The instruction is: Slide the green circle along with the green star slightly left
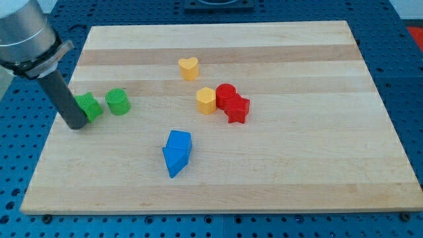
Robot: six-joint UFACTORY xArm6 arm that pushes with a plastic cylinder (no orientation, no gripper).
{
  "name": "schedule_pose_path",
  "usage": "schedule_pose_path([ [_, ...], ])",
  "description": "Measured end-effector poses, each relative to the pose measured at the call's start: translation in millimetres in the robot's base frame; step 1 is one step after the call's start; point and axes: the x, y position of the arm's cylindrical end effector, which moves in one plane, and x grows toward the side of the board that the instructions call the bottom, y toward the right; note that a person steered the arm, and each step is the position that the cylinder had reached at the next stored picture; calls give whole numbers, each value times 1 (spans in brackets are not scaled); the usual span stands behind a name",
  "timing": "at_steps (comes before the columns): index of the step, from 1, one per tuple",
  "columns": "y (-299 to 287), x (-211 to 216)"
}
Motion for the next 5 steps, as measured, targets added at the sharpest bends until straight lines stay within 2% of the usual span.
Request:
schedule_pose_path([
  [2, 7, 1],
  [4, 86, 0],
  [5, 102, -25],
])
